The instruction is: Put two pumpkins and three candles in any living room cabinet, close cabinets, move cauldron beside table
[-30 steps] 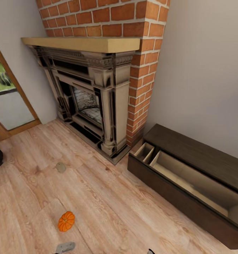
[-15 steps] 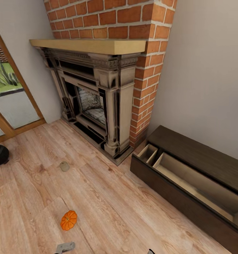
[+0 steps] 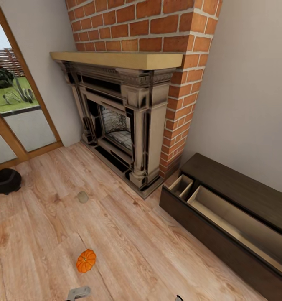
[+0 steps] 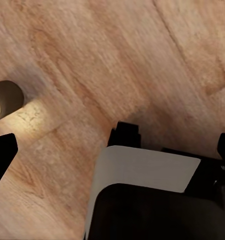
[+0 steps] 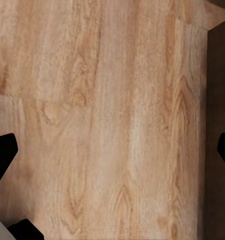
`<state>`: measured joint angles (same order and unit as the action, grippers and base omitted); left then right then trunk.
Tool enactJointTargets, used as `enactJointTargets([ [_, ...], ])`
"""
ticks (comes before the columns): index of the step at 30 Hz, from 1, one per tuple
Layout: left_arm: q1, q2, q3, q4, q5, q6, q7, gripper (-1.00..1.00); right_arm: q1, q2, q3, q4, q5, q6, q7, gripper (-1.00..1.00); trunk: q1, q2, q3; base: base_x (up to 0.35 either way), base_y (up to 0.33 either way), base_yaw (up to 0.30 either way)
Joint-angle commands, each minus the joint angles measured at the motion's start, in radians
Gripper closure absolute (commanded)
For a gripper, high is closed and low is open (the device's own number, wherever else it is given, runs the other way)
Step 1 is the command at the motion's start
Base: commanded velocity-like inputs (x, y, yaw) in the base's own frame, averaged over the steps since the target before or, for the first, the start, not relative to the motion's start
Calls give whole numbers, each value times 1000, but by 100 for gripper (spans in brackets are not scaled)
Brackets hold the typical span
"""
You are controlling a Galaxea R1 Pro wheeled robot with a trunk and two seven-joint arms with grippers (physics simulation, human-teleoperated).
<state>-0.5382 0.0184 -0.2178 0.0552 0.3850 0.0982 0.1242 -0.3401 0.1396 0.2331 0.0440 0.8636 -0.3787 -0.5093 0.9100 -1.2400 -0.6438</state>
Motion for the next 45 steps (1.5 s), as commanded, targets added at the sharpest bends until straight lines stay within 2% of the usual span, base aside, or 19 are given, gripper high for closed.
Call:
enactJointTargets([
  [1,0,-1,0,0,0,0,0,-100,0,0,0,0,0,0,0,-100,0,0,1,0,0,180],
  [45,0,-5,0,0,0,0,0,-100,7,0,0,0,2,0,0,-100,0,0,57,0,0,203],
])
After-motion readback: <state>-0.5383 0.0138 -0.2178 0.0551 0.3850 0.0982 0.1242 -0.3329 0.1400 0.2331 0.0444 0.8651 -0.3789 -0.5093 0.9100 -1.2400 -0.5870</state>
